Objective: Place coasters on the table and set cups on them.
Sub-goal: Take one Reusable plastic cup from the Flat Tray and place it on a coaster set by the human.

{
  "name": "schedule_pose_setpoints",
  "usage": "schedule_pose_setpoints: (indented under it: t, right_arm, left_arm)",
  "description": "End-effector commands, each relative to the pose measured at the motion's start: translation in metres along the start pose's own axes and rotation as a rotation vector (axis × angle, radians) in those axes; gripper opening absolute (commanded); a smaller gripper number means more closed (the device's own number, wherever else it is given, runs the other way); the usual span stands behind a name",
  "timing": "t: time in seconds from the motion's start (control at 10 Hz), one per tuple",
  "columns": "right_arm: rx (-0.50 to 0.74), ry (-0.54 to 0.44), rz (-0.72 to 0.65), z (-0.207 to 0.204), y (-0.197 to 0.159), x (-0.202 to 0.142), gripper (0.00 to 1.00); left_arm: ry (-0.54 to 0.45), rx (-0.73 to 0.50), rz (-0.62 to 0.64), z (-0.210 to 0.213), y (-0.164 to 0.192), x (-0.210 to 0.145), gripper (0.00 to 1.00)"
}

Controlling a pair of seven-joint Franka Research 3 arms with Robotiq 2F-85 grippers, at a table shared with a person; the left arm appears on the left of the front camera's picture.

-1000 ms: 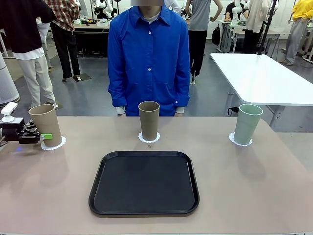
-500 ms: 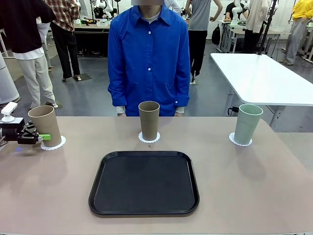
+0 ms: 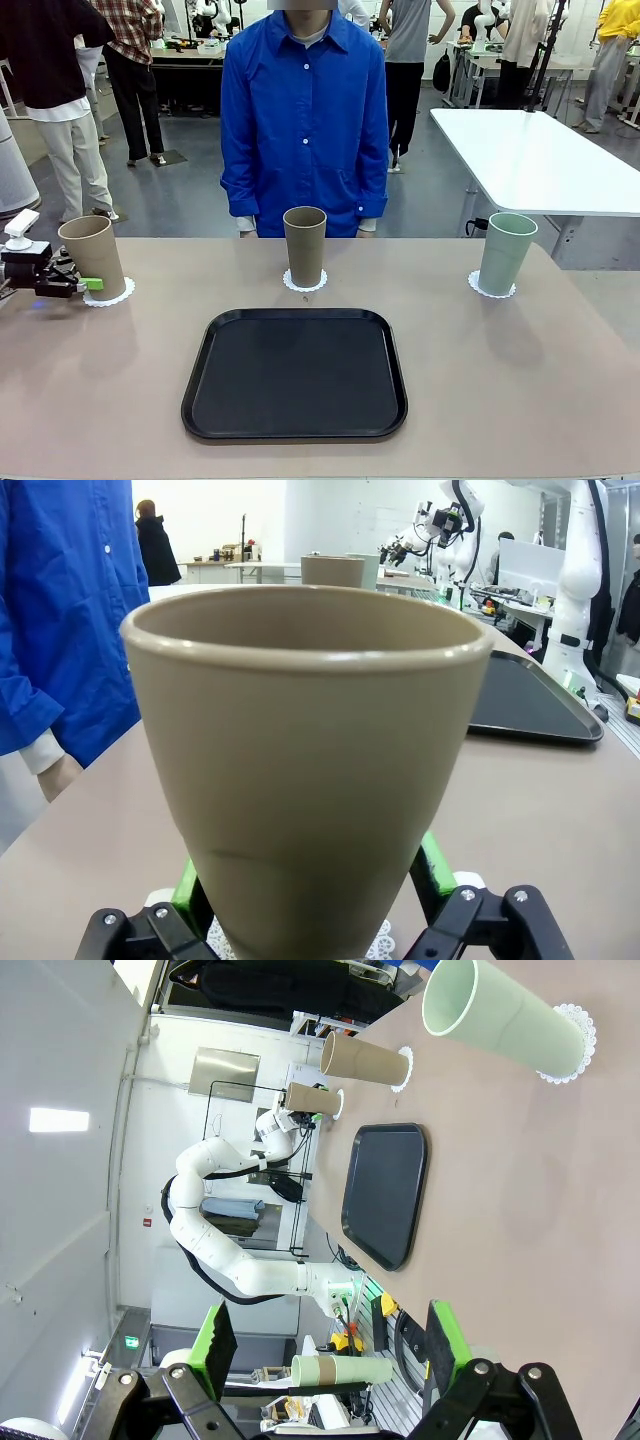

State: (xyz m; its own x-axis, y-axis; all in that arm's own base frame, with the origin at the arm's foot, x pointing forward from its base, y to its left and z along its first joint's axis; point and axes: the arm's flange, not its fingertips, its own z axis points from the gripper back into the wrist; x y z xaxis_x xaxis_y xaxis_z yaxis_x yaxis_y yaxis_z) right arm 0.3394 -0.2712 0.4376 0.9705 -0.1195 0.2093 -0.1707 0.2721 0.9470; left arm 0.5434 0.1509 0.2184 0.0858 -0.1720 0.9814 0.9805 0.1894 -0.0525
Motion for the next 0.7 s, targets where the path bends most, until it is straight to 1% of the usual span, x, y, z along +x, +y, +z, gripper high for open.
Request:
schedule_pose_setpoints:
  t: [0.0,0.3,0.6]
  right_arm:
    - [0.009,0.001,0.004,-0.001,0.001,0.001,1.0]
    - [0.009,0.001,0.004,-0.001,0.001,0.001,1.0]
    - [0.009,0.001,0.004,-0.001,0.001,0.001,1.0]
  left_arm:
    - [0.009,-0.033,0.014,0.002,0.007,0.001,1.0]
    - [0.026,-0.036,0.011,0.016,0.009,0.0,1.0]
    - [0.049,-0.044,0.003,0.035,0.004,0.002,1.0]
